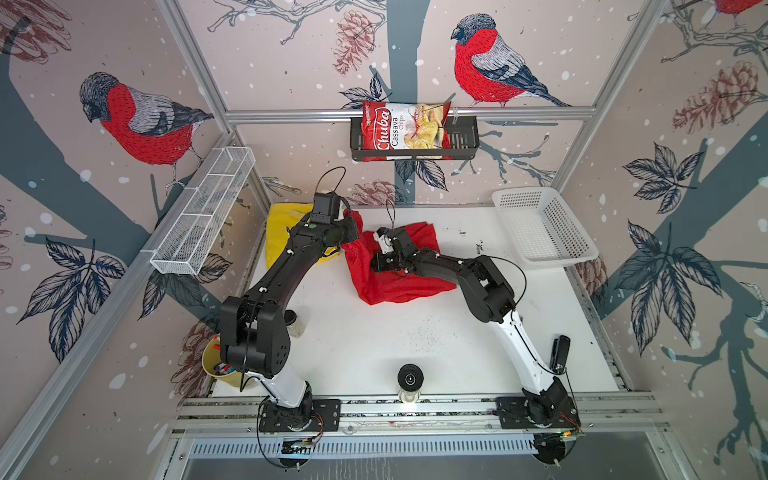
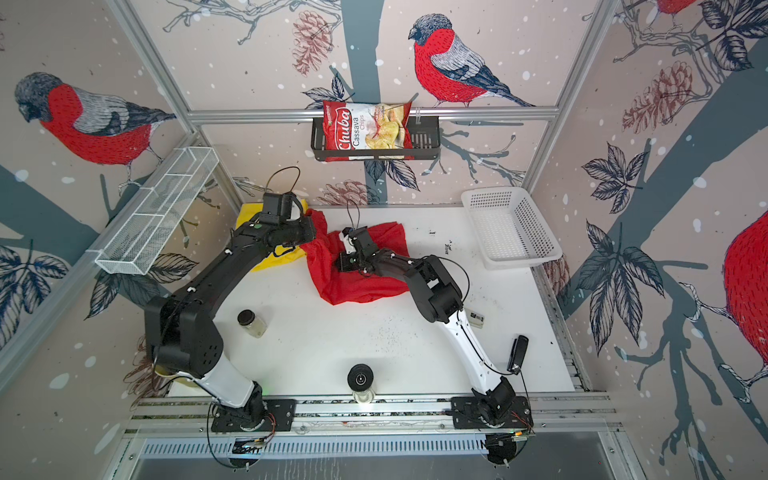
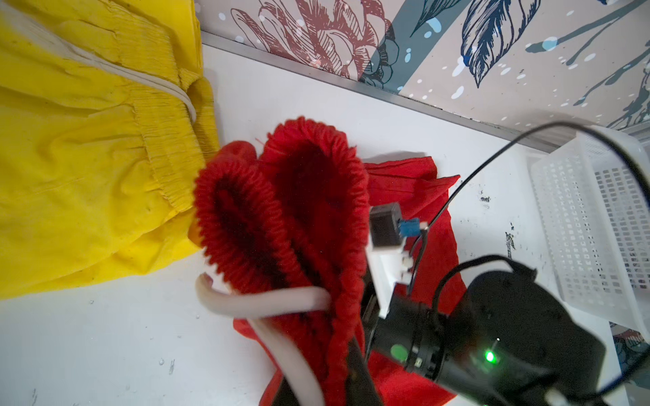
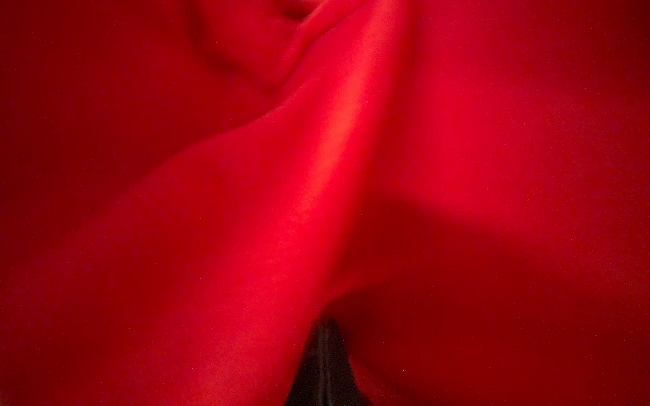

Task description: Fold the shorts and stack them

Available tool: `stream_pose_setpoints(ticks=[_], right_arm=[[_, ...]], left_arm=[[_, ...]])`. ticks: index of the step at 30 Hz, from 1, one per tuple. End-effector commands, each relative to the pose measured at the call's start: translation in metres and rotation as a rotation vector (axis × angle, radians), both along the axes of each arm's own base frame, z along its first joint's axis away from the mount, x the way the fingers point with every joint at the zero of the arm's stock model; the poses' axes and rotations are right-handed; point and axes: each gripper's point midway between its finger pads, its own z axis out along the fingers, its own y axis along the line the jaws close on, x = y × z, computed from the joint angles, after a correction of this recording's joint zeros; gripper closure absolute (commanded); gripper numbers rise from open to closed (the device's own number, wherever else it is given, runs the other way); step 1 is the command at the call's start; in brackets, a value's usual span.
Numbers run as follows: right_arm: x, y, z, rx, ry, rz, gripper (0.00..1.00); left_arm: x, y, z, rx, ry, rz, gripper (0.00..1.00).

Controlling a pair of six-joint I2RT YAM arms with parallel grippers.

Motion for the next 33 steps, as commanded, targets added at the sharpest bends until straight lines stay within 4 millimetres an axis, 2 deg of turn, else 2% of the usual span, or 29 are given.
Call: stream_pose_setpoints(ticks=[1,5,8,11,16,18,20,22,24,26,30,33], right_arm=[[0.032,-0.021,0.042,0.062,-0.057,-0.064,1.0],[0.058,-0.046,0.045,0.064,-0.055,-0.147,1.0],[0.058,-0.041,0.043,0.095,-0.035,-0.15,1.0],[0.043,-0.015,0.035,0.114,-0.023,-0.11,1.0],[0.007,0.047,0.006,0.121,0.034,0.0,1.0],[-0.004,0.065,-0.008,0.115,0.058,0.029,1.0],[-0.009,0.072,-0.019,0.116,0.076,0.038,1.0],[-0.003,0.067,-0.021,0.128,0.089,0.027,1.0],[0.009,0.055,-0.013,0.144,0.083,0.006,1.0],[0.025,0.036,0.005,0.167,0.059,-0.02,1.0],[0.06,-0.016,0.047,0.184,-0.034,-0.11,0.98],[0.082,-0.047,0.053,0.156,-0.061,-0.165,0.97]], left_arm=[[-0.009,0.0,0.0,0.021,0.018,-0.021,1.0],[-0.016,0.001,-0.004,0.024,0.034,-0.023,1.0],[-0.018,0.003,-0.008,0.03,0.046,-0.018,1.0],[-0.016,0.003,-0.008,0.033,0.048,-0.015,1.0],[-0.012,0.002,-0.002,0.035,0.043,-0.018,1.0],[-0.01,0.0,-0.001,0.033,0.046,-0.025,1.0],[-0.009,-0.001,-0.001,0.032,0.05,-0.03,1.0],[-0.009,-0.001,0.0,0.038,0.052,-0.032,1.0],[-0.01,0.001,0.0,0.045,0.055,-0.033,1.0],[-0.012,0.003,-0.001,0.061,0.06,-0.029,1.0],[-0.014,0.009,-0.004,0.096,0.074,-0.02,1.0],[-0.013,0.009,-0.008,0.101,0.087,-0.022,1.0]])
